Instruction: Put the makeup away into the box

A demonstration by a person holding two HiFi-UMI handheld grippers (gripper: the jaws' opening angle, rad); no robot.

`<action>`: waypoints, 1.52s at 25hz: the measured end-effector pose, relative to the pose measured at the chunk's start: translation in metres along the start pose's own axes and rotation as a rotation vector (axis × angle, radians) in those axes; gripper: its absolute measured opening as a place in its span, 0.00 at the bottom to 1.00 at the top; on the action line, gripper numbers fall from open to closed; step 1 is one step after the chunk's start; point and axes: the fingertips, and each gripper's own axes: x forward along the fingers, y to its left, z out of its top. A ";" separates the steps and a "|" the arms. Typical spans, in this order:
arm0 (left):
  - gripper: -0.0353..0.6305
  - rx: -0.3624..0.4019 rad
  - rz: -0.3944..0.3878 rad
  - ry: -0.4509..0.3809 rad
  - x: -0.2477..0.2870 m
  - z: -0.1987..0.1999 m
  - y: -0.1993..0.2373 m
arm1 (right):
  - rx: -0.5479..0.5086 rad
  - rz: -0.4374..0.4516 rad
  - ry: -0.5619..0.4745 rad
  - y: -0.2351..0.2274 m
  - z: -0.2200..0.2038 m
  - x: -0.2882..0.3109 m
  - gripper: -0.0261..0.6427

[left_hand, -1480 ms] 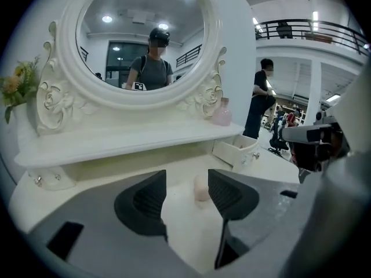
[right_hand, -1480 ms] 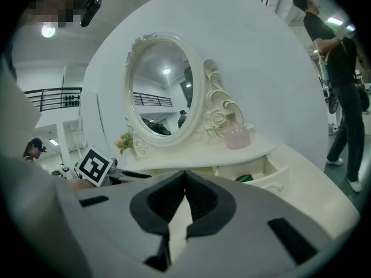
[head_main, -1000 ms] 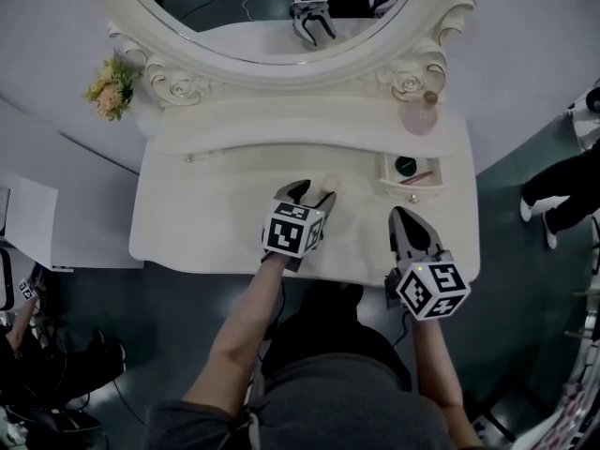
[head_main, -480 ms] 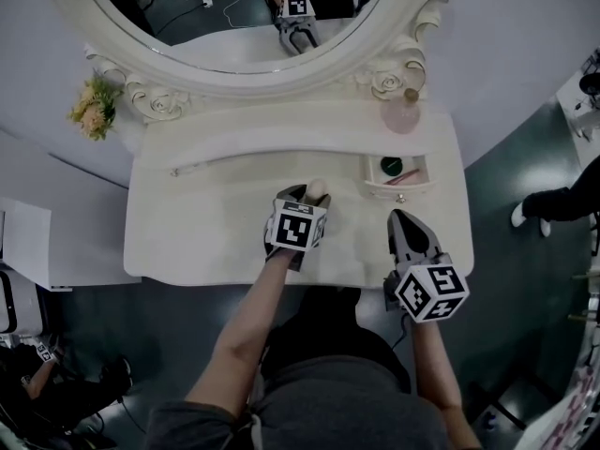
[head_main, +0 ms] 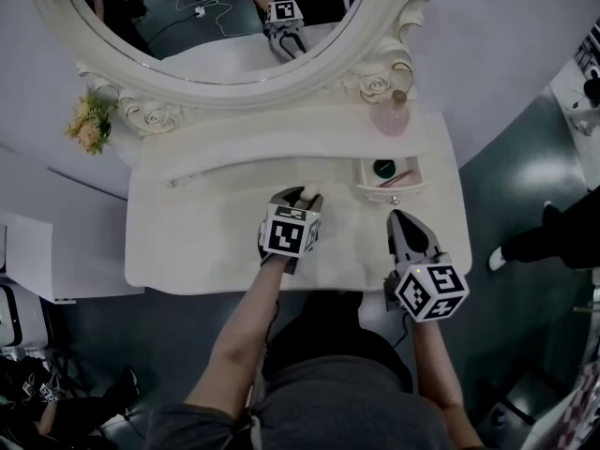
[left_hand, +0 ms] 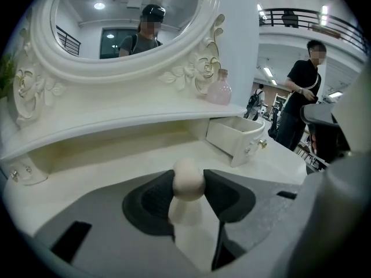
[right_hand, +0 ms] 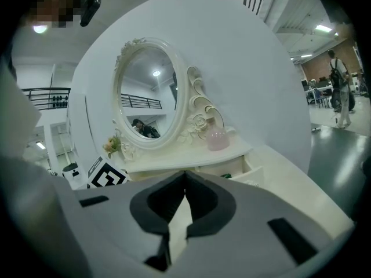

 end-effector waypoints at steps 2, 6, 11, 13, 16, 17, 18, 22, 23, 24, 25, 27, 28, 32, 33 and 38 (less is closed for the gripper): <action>0.29 0.019 -0.005 -0.019 -0.005 0.010 -0.002 | 0.001 -0.002 -0.006 -0.001 0.002 -0.001 0.05; 0.29 0.044 -0.026 -0.058 -0.012 0.031 -0.009 | 0.004 -0.007 -0.018 -0.003 0.004 -0.002 0.05; 0.29 0.089 -0.052 -0.104 -0.019 0.059 -0.022 | 0.011 -0.019 -0.035 -0.007 0.009 -0.006 0.05; 0.29 0.111 -0.066 -0.118 -0.020 0.069 -0.028 | 0.013 -0.026 -0.043 -0.010 0.011 -0.008 0.05; 0.29 0.144 -0.090 -0.137 -0.022 0.083 -0.037 | 0.017 -0.040 -0.053 -0.013 0.013 -0.011 0.05; 0.29 0.155 -0.100 -0.143 -0.023 0.087 -0.041 | 0.019 -0.047 -0.056 -0.014 0.013 -0.013 0.05; 0.29 0.166 -0.110 -0.148 -0.023 0.091 -0.044 | 0.021 -0.054 -0.060 -0.016 0.014 -0.015 0.05; 0.29 0.209 -0.150 -0.159 -0.021 0.103 -0.059 | 0.031 -0.084 -0.076 -0.022 0.017 -0.021 0.05; 0.29 0.219 -0.158 -0.159 -0.020 0.106 -0.062 | 0.032 -0.090 -0.080 -0.023 0.018 -0.023 0.05; 0.29 0.228 -0.167 -0.160 -0.019 0.108 -0.065 | 0.033 -0.096 -0.084 -0.024 0.019 -0.024 0.05; 0.29 0.237 -0.176 -0.161 -0.018 0.110 -0.069 | 0.033 -0.103 -0.087 -0.026 0.019 -0.026 0.05; 0.29 0.255 -0.195 -0.163 -0.016 0.114 -0.077 | 0.035 -0.120 -0.094 -0.030 0.020 -0.030 0.05; 0.29 0.264 -0.205 -0.163 -0.014 0.115 -0.081 | 0.037 -0.130 -0.097 -0.032 0.020 -0.033 0.05; 0.28 0.303 -0.247 -0.163 -0.010 0.122 -0.099 | 0.045 -0.163 -0.113 -0.040 0.021 -0.042 0.05; 0.28 0.315 -0.257 -0.161 -0.008 0.124 -0.104 | 0.047 -0.171 -0.116 -0.041 0.021 -0.044 0.05; 0.28 0.374 -0.305 -0.143 0.001 0.127 -0.127 | 0.057 -0.206 -0.133 -0.050 0.022 -0.056 0.05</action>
